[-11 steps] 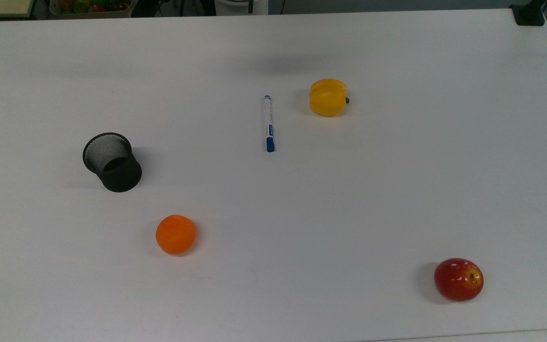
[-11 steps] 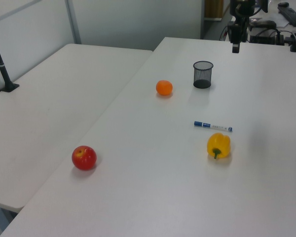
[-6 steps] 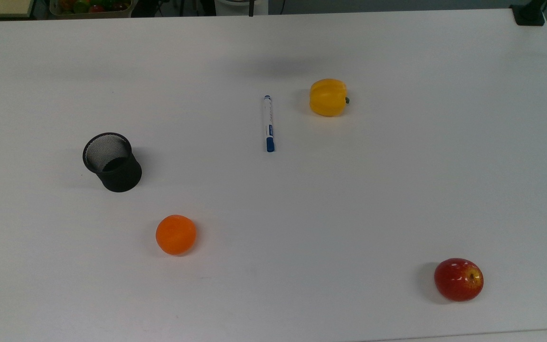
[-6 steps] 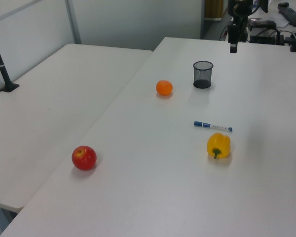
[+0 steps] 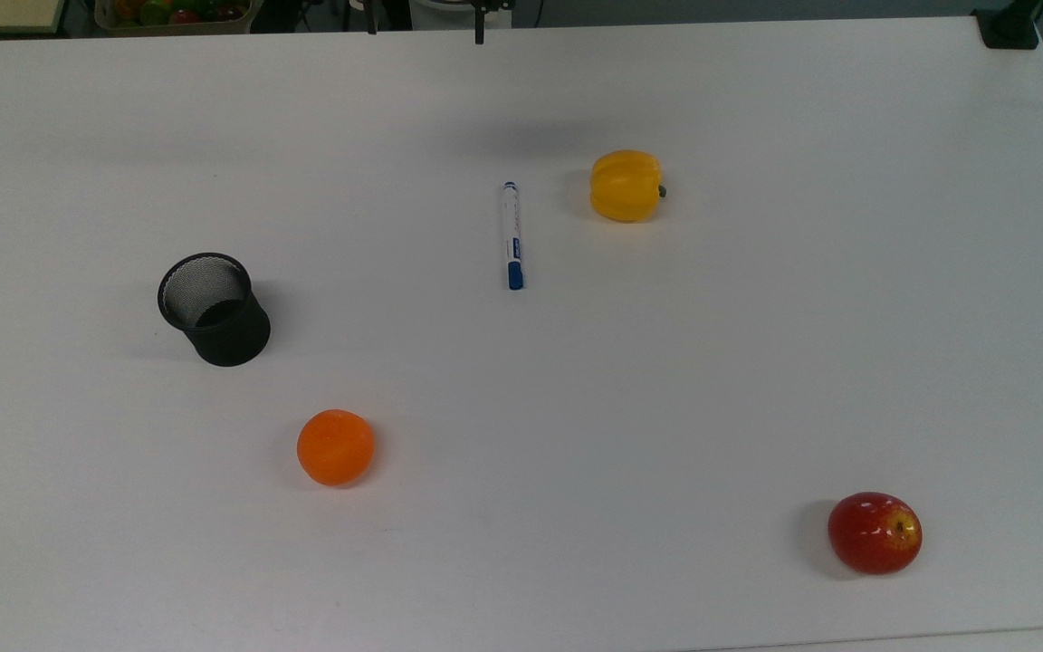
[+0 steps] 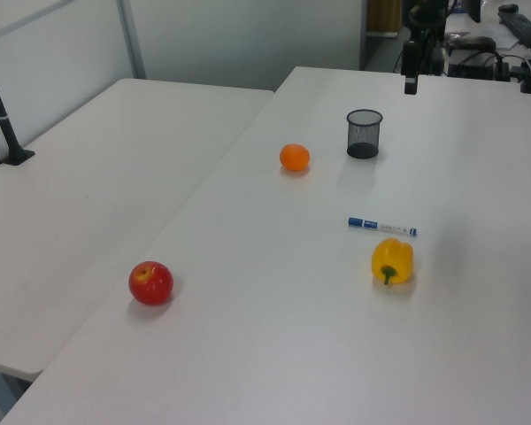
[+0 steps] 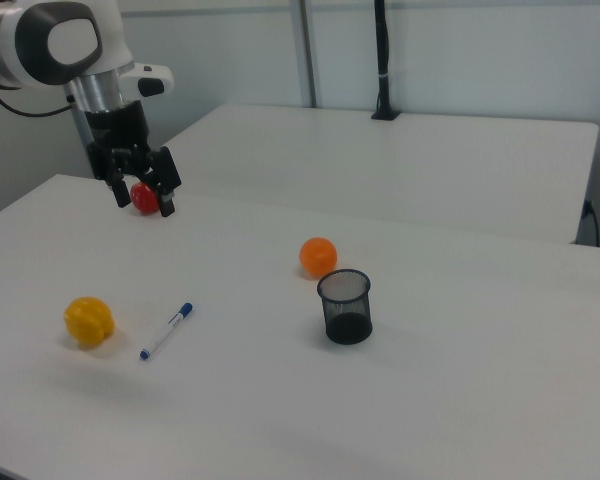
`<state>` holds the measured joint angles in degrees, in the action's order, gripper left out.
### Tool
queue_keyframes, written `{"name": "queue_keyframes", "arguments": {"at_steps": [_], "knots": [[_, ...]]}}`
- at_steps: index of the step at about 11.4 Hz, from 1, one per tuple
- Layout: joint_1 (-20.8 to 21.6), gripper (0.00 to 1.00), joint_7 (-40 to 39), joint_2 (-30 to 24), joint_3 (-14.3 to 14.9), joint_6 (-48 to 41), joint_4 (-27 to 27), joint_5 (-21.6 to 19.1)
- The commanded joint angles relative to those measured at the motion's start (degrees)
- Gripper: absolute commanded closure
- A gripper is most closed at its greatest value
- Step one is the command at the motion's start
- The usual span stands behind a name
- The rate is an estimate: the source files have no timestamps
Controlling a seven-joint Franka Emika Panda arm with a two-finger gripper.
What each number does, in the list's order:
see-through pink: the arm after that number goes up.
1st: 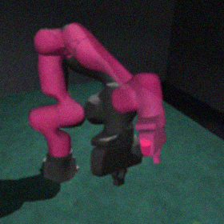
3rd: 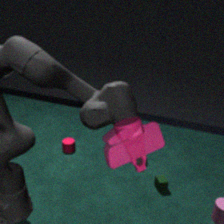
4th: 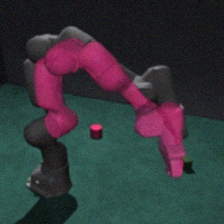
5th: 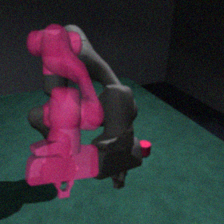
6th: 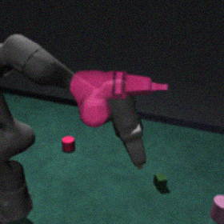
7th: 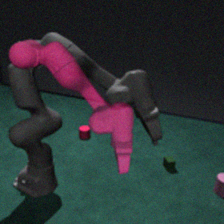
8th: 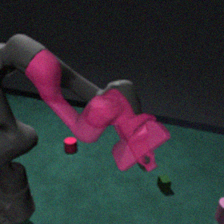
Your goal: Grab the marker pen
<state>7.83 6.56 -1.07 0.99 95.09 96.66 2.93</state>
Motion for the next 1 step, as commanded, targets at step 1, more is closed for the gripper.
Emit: {"name": "queue_keyframes", "arguments": {"at_steps": [1], "knots": [[1.4,0.00,0.6,0.2,1.5,-1.8,-0.9,-1.0]]}}
